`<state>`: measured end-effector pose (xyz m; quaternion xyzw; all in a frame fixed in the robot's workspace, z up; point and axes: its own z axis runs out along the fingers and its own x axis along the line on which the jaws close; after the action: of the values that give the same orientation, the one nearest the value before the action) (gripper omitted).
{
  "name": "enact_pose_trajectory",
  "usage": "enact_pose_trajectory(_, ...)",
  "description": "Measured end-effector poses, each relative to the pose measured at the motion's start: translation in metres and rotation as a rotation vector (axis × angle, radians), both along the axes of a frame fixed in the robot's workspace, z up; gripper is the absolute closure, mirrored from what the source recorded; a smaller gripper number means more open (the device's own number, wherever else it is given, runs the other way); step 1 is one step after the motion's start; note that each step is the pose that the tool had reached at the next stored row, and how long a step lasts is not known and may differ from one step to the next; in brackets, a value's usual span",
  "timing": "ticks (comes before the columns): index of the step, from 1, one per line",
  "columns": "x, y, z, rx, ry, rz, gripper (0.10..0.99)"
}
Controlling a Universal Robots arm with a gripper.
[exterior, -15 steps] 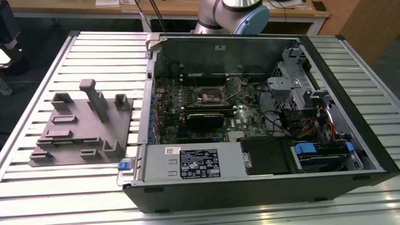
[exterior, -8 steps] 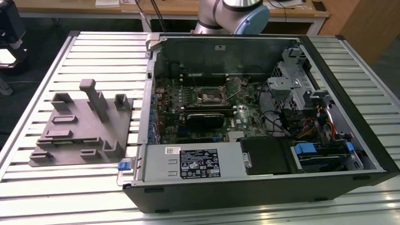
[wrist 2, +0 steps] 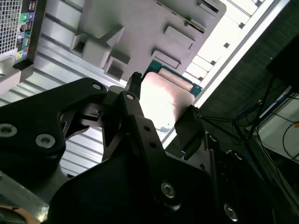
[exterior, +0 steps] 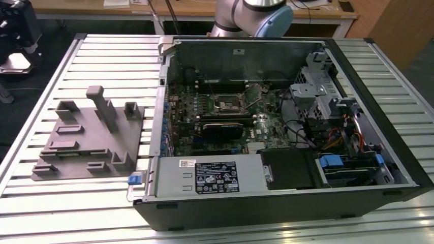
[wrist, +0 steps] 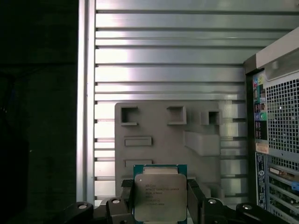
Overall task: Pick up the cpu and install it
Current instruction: 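Pick up the cpu and move it towards the insertion slot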
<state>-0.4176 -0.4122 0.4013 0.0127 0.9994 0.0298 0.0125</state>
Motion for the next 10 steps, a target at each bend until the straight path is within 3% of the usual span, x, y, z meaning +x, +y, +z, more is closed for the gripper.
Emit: enact_pose_trajectory(10, 0.0296, 0.0000, 0.0000, 0.000, 0.0000, 0.000, 0.545)
